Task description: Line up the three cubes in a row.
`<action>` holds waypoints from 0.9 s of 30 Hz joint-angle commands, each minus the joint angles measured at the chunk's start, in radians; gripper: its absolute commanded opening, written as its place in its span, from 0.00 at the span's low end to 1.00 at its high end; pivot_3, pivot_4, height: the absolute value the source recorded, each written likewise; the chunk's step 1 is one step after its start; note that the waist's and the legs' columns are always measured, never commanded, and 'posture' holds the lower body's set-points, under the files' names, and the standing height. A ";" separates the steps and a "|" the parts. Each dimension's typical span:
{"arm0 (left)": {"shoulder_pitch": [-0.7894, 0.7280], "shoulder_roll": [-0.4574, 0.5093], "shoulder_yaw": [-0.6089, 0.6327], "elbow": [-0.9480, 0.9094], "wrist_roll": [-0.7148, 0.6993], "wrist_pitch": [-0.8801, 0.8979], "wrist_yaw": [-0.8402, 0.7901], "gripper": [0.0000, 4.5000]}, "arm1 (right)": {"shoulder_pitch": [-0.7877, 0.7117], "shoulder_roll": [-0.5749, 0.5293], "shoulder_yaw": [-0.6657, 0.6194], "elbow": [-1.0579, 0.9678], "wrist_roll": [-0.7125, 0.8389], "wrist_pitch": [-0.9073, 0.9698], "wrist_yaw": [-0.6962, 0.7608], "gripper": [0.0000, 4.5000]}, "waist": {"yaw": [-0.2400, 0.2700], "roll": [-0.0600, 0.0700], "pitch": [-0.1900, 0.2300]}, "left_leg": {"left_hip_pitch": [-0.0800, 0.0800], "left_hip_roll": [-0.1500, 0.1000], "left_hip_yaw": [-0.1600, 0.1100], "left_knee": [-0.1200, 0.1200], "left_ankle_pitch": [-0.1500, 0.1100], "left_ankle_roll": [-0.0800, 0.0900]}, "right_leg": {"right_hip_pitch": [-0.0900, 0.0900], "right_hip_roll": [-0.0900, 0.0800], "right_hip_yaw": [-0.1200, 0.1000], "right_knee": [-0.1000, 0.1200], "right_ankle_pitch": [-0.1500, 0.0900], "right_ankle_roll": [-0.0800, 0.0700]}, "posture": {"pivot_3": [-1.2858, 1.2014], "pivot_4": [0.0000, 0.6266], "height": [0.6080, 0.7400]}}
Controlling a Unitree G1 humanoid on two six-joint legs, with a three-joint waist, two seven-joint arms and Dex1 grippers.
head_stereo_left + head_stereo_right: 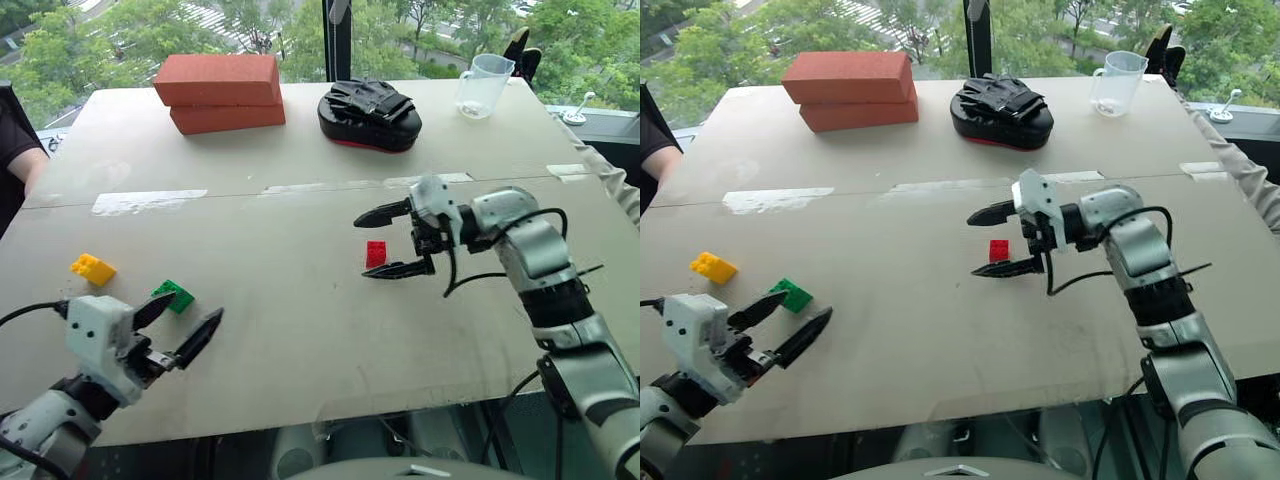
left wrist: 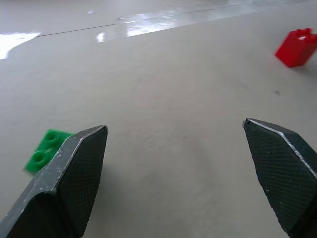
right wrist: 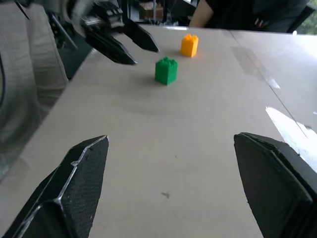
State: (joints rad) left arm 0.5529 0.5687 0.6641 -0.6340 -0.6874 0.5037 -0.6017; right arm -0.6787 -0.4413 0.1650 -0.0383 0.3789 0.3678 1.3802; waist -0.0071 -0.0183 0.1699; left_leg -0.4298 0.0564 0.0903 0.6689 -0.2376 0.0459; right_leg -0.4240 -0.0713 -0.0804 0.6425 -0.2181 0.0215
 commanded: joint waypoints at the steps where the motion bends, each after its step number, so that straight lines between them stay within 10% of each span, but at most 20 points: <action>1: -0.023 0.076 0.038 0.098 0.066 0.015 0.008 1.00 | 0.109 -0.041 -0.076 -0.217 0.087 -0.006 -0.040 0.92 | 0.001 -0.002 -0.001 | 0.001 0.000 -0.001 0.000 0.000 0.000 | 0.000 0.000 -0.001 0.000 0.000 0.000 | 0.52 0.24 1.00; 11: -0.210 0.294 -0.107 0.369 0.212 -0.046 -0.155 1.00 | 0.228 -0.128 -0.096 -0.348 0.110 -0.007 -0.140 0.92 | -0.001 -0.001 -0.001 | 0.002 0.001 0.000 0.000 -0.003 -0.005 | 0.000 -0.001 -0.002 0.000 0.001 -0.001 | 0.52 0.24 1.00; 14: -0.265 0.339 -0.171 0.442 0.250 -0.075 -0.218 0.86 | 0.250 -0.147 -0.106 -0.376 0.115 -0.005 -0.164 0.93 | -0.001 -0.002 -0.001 | 0.000 0.001 0.000 0.000 -0.002 -0.005 | -0.002 -0.001 -0.001 0.000 0.001 -0.001 | 0.52 0.24 1.00; 20: -0.357 0.351 -0.197 0.496 0.235 -0.112 -0.305 0.28 | 0.311 -0.177 -0.134 -0.441 0.125 -0.017 -0.231 0.93 | 0.001 -0.002 -0.001 | -0.002 0.000 0.002 -0.001 0.000 -0.001 | -0.002 -0.002 -0.001 -0.001 0.001 -0.001 | 0.52 0.24 1.00; 27: -0.601 0.366 -0.304 0.482 0.115 -0.004 -0.436 0.28 | 0.427 -0.206 -0.194 -0.545 0.144 -0.012 -0.319 0.93 | 0.021 -0.002 -0.001 | -0.001 0.001 0.001 0.000 0.000 -0.001 | -0.002 -0.002 -0.002 0.000 0.001 -0.001 | 0.52 0.24 1.00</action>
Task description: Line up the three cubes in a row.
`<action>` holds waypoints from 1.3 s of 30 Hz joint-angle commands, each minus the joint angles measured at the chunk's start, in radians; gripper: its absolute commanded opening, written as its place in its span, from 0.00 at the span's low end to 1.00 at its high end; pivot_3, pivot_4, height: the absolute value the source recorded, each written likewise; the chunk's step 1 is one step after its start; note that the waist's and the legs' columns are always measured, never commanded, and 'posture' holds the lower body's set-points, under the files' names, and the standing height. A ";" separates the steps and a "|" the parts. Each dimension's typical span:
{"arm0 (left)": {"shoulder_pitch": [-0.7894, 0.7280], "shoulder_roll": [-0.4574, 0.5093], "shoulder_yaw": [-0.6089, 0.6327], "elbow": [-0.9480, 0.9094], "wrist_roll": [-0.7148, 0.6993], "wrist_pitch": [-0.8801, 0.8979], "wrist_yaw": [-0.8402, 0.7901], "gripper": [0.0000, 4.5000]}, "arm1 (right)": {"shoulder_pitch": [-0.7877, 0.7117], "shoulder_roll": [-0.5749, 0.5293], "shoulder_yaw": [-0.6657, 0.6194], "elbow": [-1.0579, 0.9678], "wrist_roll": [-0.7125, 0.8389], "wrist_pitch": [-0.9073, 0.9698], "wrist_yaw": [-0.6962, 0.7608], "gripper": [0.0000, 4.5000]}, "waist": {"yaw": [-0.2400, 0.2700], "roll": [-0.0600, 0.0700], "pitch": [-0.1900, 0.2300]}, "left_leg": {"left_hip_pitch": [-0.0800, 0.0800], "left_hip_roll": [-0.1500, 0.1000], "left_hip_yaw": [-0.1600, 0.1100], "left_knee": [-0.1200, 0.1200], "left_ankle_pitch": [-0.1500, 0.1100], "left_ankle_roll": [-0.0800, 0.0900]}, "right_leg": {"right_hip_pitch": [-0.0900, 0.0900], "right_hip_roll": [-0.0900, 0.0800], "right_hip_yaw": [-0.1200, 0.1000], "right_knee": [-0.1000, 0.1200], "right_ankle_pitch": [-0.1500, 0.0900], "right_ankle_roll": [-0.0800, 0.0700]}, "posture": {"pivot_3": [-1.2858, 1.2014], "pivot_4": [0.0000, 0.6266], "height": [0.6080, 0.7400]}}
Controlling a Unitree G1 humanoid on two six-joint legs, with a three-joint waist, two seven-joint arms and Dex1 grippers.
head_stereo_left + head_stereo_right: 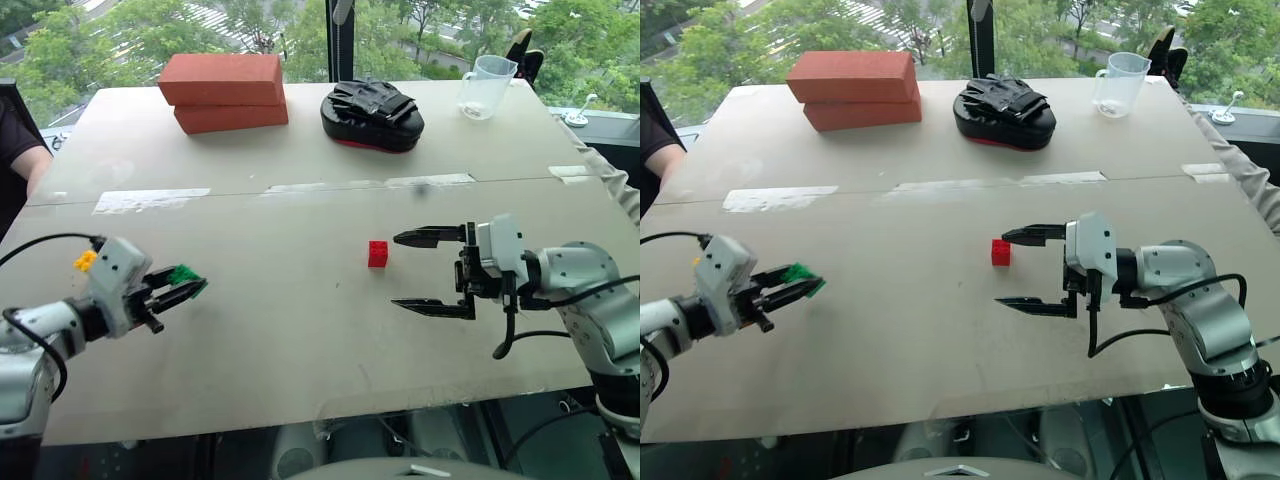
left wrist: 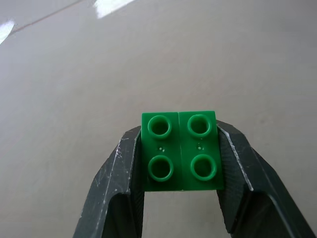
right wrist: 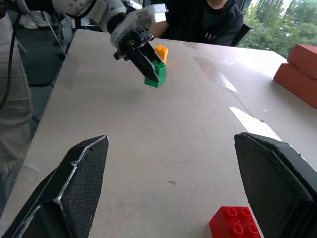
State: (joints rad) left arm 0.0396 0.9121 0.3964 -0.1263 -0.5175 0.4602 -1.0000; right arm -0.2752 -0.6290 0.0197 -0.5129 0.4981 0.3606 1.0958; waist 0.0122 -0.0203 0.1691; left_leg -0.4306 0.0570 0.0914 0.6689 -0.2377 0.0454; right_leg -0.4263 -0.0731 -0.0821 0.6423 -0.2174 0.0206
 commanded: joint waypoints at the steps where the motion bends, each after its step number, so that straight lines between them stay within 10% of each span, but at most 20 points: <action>1: -0.145 0.027 -0.076 -0.029 -0.062 0.060 -0.059 0.28 | 0.042 -0.024 -0.059 -0.087 0.027 0.000 -0.050 0.93 | 0.006 0.000 0.000 | 0.000 0.000 0.000 0.000 0.000 0.000 | 0.000 0.000 0.000 0.000 0.000 0.000 | 0.52 0.24 1.00; 16: -0.850 -0.239 -0.672 0.616 0.308 -0.324 -0.434 0.28 | 0.273 -0.098 -0.227 -0.218 0.105 0.040 -0.167 0.93 | 0.006 -0.003 0.000 | -0.001 -0.003 0.004 0.002 0.001 0.001 | 0.003 0.006 0.000 0.000 0.000 0.007 | 0.52 0.24 1.00; 39: -0.996 -0.356 -0.693 0.933 0.475 -0.567 -0.510 0.28 | 0.407 -0.146 -0.293 -0.230 0.107 0.008 -0.163 0.93 | 0.004 -0.005 0.000 | -0.001 -0.003 -0.003 0.005 0.000 0.001 | 0.004 0.005 0.000 0.001 0.001 0.008 | 0.52 0.24 1.00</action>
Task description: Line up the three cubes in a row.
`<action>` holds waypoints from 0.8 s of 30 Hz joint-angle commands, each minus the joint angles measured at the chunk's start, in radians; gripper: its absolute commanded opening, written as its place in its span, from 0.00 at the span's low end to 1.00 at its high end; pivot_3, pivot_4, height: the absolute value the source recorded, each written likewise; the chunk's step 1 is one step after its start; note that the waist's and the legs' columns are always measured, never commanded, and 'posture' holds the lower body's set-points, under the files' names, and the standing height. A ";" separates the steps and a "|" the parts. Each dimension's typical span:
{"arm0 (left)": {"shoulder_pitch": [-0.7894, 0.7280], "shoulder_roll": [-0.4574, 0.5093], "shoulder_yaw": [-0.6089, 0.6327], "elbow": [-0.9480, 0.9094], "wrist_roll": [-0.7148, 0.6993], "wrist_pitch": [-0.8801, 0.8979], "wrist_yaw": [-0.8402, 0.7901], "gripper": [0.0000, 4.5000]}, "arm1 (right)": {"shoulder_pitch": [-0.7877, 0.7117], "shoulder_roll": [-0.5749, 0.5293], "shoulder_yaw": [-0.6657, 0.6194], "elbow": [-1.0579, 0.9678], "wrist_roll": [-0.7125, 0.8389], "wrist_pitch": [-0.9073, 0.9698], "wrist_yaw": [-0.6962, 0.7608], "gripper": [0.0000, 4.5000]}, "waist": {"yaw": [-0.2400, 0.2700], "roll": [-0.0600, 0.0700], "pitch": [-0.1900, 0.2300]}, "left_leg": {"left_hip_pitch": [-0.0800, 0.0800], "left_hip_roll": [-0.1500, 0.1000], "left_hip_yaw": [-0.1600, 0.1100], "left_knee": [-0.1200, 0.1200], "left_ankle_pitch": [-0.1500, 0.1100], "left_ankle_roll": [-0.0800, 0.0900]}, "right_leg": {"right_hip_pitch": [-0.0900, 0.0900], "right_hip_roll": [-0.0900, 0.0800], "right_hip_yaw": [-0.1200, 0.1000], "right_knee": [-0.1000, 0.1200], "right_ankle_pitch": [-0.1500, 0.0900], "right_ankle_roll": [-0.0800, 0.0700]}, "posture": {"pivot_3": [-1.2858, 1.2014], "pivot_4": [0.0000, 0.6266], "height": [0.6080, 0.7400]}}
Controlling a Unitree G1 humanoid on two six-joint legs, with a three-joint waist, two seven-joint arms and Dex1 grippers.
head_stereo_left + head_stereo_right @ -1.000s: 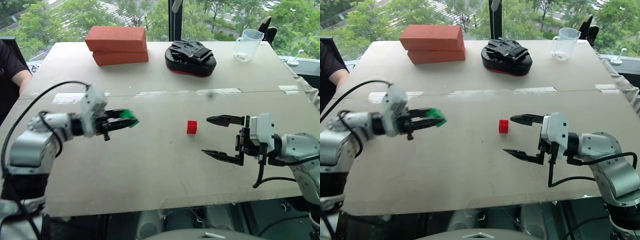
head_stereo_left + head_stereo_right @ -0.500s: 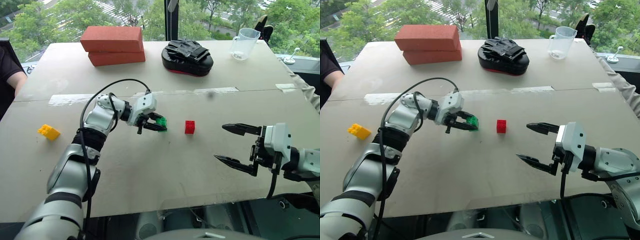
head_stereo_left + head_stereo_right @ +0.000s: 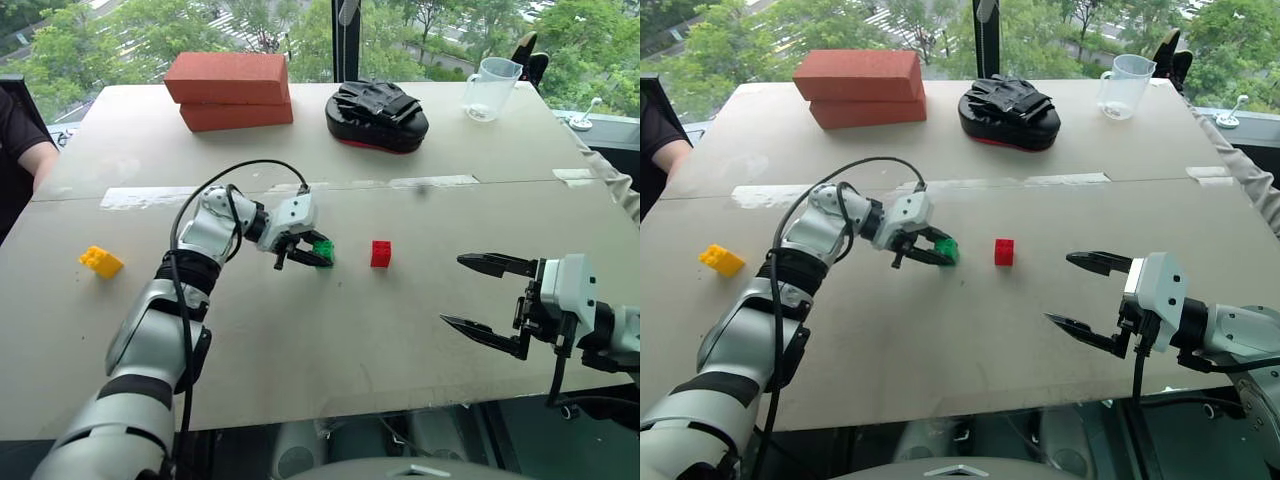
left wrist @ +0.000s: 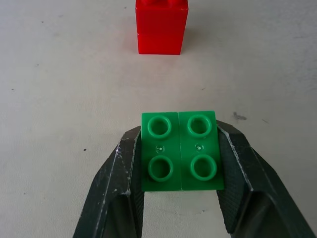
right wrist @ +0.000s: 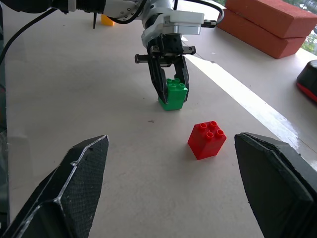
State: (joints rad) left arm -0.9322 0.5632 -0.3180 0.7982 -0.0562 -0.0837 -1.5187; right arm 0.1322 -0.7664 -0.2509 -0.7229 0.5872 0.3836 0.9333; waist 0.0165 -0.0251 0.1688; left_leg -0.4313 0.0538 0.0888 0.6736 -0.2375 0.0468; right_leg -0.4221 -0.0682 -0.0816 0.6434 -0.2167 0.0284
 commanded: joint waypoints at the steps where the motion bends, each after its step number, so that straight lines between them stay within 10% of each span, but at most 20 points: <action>1: -0.026 -0.012 0.022 0.011 0.015 -0.025 0.012 0.28 | 0.001 -0.009 -0.023 -0.021 0.019 -0.016 0.000 0.93 | 0.000 0.000 0.000 | 0.000 0.000 0.000 0.000 0.000 0.000 | 0.000 0.000 0.000 0.000 0.000 0.000 | 0.52 0.24 1.00; 5: -0.035 -0.023 0.026 0.030 0.022 -0.020 0.007 0.28 | -0.003 -0.008 -0.020 -0.017 0.004 -0.027 -0.006 0.93 | 0.001 0.000 0.000 | 0.000 0.000 0.000 0.001 0.000 0.000 | 0.001 0.000 0.000 0.000 0.000 0.000 | 0.52 0.24 1.00; 6: -0.037 -0.025 0.029 0.033 0.021 -0.018 0.009 0.52 | -0.003 -0.008 -0.020 -0.016 0.002 -0.029 -0.005 0.93 | 0.002 0.000 0.000 | 0.000 0.000 -0.001 0.001 0.000 0.000 | 0.001 0.000 0.000 0.000 0.000 0.000 | 0.52 0.24 1.00; 11: -0.022 -0.009 0.069 -0.034 -0.007 -0.010 0.026 1.00 | 0.002 -0.011 -0.021 -0.014 0.004 -0.034 0.000 0.93 | -0.001 -0.001 0.000 | 0.000 0.000 -0.001 0.002 0.000 0.000 | 0.001 0.000 -0.001 0.000 0.000 0.000 | 0.52 0.24 1.00; 24: 0.518 0.262 0.706 -0.911 -0.412 0.782 0.430 1.00 | -0.178 0.009 0.098 0.122 0.032 -0.062 0.087 0.93 | -0.023 -0.001 0.001 | 0.003 0.003 -0.003 0.002 0.000 0.000 | 0.002 -0.001 0.003 0.002 -0.001 0.001 | 0.52 0.24 1.00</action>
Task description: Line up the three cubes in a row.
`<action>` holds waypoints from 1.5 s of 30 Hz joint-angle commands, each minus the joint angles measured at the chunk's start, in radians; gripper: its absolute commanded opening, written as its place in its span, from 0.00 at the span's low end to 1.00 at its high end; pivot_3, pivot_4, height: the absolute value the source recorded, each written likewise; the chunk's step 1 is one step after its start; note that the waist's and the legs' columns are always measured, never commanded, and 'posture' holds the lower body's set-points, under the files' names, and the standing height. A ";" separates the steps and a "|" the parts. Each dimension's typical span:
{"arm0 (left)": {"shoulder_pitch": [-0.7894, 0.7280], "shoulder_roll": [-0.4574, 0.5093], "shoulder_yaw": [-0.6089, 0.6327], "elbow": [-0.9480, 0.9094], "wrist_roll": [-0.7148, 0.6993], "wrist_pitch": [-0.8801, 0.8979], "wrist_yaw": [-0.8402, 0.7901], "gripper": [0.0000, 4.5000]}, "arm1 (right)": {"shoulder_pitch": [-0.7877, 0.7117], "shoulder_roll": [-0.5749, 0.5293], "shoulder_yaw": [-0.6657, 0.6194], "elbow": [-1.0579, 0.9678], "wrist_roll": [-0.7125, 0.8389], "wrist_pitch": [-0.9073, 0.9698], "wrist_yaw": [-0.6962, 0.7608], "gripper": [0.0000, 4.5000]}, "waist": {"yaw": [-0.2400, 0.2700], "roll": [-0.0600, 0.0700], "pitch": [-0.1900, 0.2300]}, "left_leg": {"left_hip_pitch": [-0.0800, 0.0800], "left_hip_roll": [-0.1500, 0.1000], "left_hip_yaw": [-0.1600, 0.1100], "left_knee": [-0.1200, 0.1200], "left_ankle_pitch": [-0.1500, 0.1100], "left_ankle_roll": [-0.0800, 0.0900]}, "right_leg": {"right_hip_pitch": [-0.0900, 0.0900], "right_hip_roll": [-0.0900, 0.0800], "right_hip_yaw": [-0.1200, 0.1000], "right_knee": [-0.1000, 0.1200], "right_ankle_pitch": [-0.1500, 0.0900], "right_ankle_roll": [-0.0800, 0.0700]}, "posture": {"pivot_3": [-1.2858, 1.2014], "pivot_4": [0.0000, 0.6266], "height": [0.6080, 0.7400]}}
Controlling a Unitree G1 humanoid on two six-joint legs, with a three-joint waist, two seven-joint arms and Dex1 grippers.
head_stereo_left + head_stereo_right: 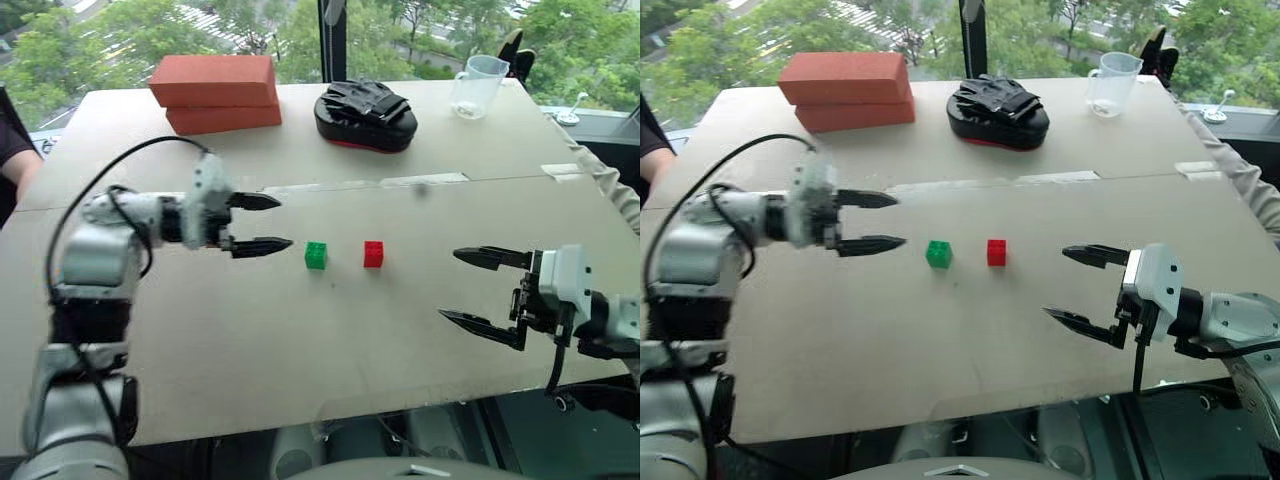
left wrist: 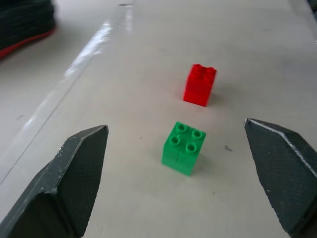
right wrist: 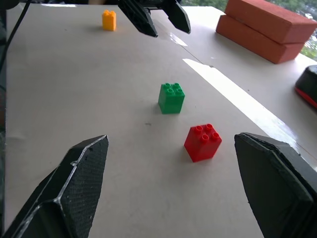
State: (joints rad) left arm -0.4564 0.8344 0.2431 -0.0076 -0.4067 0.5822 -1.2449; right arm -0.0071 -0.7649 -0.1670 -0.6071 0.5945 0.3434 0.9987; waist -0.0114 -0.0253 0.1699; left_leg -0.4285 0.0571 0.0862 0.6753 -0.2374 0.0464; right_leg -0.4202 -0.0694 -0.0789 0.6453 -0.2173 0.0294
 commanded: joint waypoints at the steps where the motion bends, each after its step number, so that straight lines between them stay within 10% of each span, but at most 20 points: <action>1: 0.056 -0.016 0.168 -0.127 -0.075 0.143 0.194 1.00 | -0.049 0.009 0.018 0.014 0.026 -0.023 0.026 0.93 | 0.012 -0.001 0.000 | 0.000 0.000 -0.001 0.000 0.000 0.000 | 0.001 0.000 -0.001 0.000 0.000 0.000 | 0.52 0.24 1.00; 6: 0.279 -0.139 0.466 -0.237 0.110 0.214 0.663 1.00 | -0.177 0.055 0.123 0.079 0.045 -0.007 0.077 0.93 | 0.019 -0.001 0.000 | 0.010 -0.001 0.000 -0.001 0.000 0.000 | 0.009 -0.001 0.000 0.000 -0.002 -0.004 | 0.52 0.24 1.00; 14: 0.413 0.041 0.519 -0.068 0.101 0.159 0.563 1.00 | -0.285 0.083 0.184 0.138 0.047 -0.002 0.121 0.93 | 0.034 -0.005 0.000 | 0.011 -0.001 0.000 -0.004 -0.001 -0.002 | 0.008 -0.003 -0.002 -0.001 -0.001 -0.008 | 0.52 0.24 1.00; 22: 0.287 0.308 0.268 0.491 0.178 -0.140 0.278 1.00 | -0.267 0.076 0.182 0.079 0.056 0.023 0.089 0.93 | 0.027 -0.003 0.001 | 0.011 -0.001 0.003 -0.007 -0.003 -0.005 | 0.005 -0.009 -0.003 -0.002 -0.001 -0.009 | 0.52 0.24 1.00; 30: -0.058 0.316 -0.026 0.966 0.350 -0.422 0.192 1.00 | -0.220 0.061 0.147 0.021 0.063 0.044 0.045 0.93 | 0.022 -0.006 -0.001 | 0.004 -0.002 0.006 -0.006 0.000 0.000 | 0.001 -0.004 -0.002 -0.002 0.000 -0.009 | 0.52 0.24 1.00; 38: -0.142 0.322 -0.091 1.132 0.390 -0.533 0.168 0.29 | -0.178 0.033 0.114 -0.010 0.077 0.049 0.023 0.93 | 0.024 -0.007 -0.002 | -0.003 0.000 0.011 -0.006 0.000 0.000 | -0.007 -0.001 -0.001 0.000 0.002 -0.005 | 0.52 0.24 1.00; 45: -0.088 0.276 -0.016 0.887 0.192 -0.502 -0.122 0.30 | -0.147 0.029 0.115 -0.002 0.062 0.025 0.022 0.93 | 0.026 -0.009 -0.003 | -0.003 0.000 0.009 -0.004 0.000 0.000 | -0.007 -0.002 0.000 0.000 0.002 -0.005 | 0.52 0.24 1.00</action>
State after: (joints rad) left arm -0.5619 1.1182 0.1926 1.0399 -0.1164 0.0421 -1.2410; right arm -0.1577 -0.7270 -0.0210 -0.5825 0.6533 0.3876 1.0199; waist 0.0146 -0.0344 0.1669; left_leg -0.4313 0.0575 0.0943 0.6709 -0.2376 0.0463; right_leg -0.4271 -0.0717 -0.0791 0.6455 -0.2153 0.0243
